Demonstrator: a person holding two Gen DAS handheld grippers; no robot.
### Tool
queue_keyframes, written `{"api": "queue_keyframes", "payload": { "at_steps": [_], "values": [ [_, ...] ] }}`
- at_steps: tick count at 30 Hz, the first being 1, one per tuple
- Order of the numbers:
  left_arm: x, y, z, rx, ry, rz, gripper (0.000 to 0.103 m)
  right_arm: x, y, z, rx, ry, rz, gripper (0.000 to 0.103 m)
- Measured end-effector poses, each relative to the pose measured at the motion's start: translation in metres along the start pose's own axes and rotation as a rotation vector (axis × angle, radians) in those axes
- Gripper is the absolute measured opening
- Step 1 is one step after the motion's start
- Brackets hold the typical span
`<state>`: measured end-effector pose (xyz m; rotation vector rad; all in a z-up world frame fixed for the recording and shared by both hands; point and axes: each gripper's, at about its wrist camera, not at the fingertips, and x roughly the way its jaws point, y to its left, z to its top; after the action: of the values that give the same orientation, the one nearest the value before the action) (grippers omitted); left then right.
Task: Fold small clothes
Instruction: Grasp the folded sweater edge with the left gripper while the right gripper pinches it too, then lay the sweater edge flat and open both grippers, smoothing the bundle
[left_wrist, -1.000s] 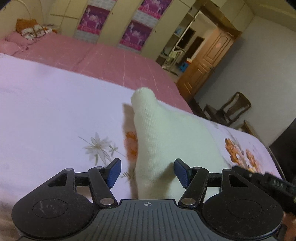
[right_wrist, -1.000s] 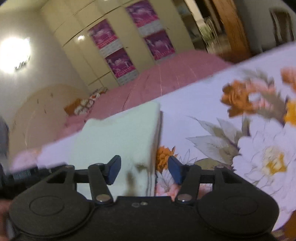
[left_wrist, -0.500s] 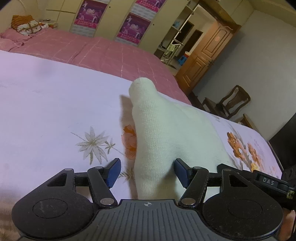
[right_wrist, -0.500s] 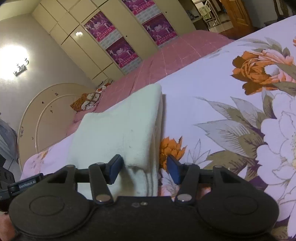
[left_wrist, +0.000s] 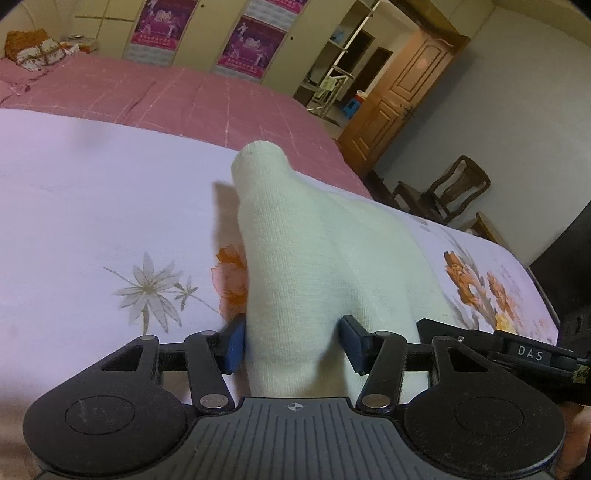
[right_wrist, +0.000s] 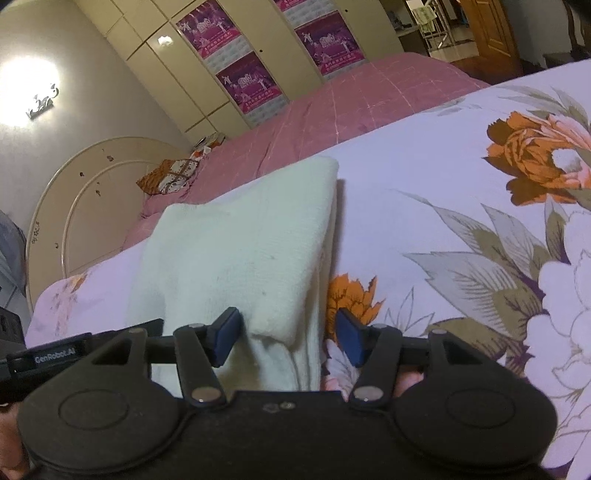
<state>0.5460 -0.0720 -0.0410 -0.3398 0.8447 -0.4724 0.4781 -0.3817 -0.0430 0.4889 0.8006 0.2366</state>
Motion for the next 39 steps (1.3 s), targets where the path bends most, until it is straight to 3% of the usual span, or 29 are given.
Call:
{"api": "queue_keyframes", "payload": {
  "at_steps": [4,7,13,17,20,23,26,32,39],
  "values": [
    [0.000,0.004,0.000,-0.004,0.013,-0.022,0.053,-0.006,-0.012,0.003,0.052,0.000,0.037,0.051],
    [-0.001,0.010,0.001,-0.009,0.020,-0.032,0.053,-0.015,-0.023,0.002,0.110,-0.029,0.049,0.063],
    [0.003,0.013,0.002,-0.027,0.029,-0.051,0.053,-0.002,-0.021,-0.001,0.138,0.016,0.118,0.064],
    [0.004,0.005,0.001,0.011,0.016,-0.025,0.048,0.006,-0.004,-0.001,0.047,0.015,0.068,0.037],
    [0.001,-0.012,0.001,0.094,-0.003,0.021,0.038,0.002,0.011,-0.006,-0.024,-0.025,0.010,0.031],
    [-0.009,-0.025,0.002,0.157,-0.026,0.063,0.036,-0.002,0.040,-0.012,-0.167,-0.057,-0.091,0.028],
    [-0.028,-0.029,0.006,0.171,-0.046,0.068,0.035,-0.011,0.065,-0.016,-0.250,-0.086,-0.139,0.027],
    [-0.085,-0.021,0.004,0.195,-0.075,0.096,0.035,-0.036,0.110,-0.026,-0.337,-0.107,-0.124,0.027],
    [-0.159,0.017,-0.018,0.187,-0.078,0.193,0.035,-0.036,0.168,-0.059,-0.384,-0.083,-0.075,0.027]
  ]
}}
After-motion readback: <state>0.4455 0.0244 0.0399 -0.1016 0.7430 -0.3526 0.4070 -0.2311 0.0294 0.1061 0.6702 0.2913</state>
